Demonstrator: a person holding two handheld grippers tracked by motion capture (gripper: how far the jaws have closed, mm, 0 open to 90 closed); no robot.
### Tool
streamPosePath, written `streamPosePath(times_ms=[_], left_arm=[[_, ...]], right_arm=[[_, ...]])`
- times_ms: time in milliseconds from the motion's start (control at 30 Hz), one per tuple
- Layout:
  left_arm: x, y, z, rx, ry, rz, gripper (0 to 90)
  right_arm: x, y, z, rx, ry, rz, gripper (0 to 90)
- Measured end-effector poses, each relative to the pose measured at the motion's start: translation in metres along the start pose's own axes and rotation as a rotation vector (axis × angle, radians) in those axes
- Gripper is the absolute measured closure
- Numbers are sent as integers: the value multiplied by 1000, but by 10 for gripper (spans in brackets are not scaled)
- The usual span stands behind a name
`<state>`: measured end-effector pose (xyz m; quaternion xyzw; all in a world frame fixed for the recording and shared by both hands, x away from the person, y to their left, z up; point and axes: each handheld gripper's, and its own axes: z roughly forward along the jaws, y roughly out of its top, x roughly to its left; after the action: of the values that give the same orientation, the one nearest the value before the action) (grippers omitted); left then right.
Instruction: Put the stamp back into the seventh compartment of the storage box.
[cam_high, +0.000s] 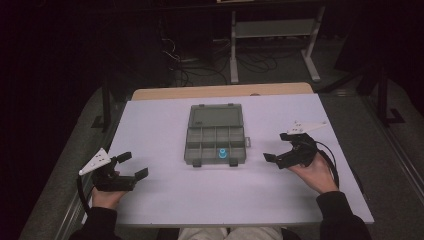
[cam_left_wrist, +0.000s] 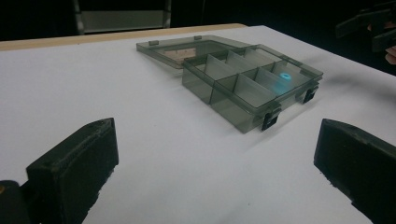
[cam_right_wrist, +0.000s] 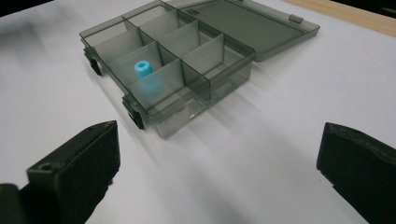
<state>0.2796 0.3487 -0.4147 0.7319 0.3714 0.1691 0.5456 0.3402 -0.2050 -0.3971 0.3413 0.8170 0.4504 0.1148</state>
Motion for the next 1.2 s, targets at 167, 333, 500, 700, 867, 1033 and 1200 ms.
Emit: streamPosePath(times_ms=[167,333,500,700,867,1033,1200], left_arm=[[0,0,1,4,-3,1,0],[-1,0,1,4,-4,0,0],[-1,0,1,5,-5,0,0],[-1,0,1,6,-5,0,0],[-1,0,1,7,-7,2,0],[0,0,1,9,-6,3,0],[-1,0,1,10,-7,3,0]], right_arm=[[-4,-11,-5,-19,-10,21,0],[-6,-18,-10,-32,-14,32,0],[-8,-22,-15,-55,-23,42,0],[-9,-28,-20,-70,-38,42,0],[-11,-33,-22,-79,-41,50,0],[-12,-38,-25,-96,-45,58,0],[-14,-44,-31,-120,-62,75,0]])
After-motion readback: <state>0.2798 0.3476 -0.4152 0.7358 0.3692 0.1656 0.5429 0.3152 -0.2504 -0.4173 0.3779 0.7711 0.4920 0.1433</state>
